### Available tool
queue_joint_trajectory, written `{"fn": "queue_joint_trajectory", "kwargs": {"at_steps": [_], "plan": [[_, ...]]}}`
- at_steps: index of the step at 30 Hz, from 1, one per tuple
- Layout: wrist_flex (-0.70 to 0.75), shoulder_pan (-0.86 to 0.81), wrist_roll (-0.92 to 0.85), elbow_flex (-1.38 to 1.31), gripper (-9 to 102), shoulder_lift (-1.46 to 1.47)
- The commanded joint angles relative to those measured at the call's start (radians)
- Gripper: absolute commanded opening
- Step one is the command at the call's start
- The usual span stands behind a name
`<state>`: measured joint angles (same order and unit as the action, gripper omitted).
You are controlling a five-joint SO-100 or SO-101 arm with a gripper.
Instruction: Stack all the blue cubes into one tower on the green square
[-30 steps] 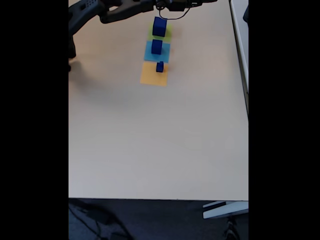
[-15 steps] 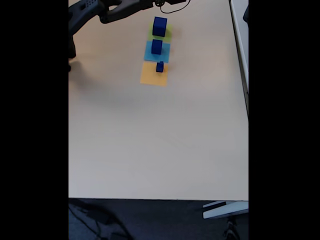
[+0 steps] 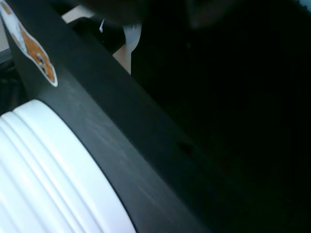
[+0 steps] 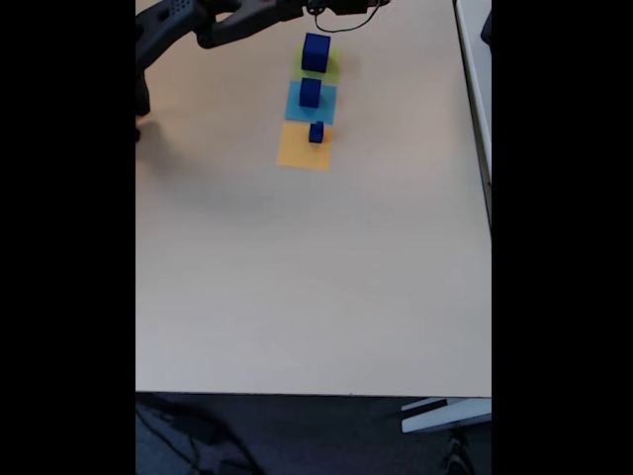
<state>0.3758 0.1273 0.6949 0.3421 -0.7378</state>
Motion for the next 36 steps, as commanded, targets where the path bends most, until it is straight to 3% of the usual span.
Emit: {"fn": "queue_joint_trajectory", "kwargs": {"at_steps": [1, 18, 28, 36], "plan": [[0.091, -0.025, 0.034, -0.018, 0, -0.207], [0.534, -0.035, 0.186, 0.069, 0, -0.31], [0.781, 0.005, 0.469, 0.135, 4, -0.339], [0.927, 0.041, 0.807, 0.183, 7, -0.333]]}}
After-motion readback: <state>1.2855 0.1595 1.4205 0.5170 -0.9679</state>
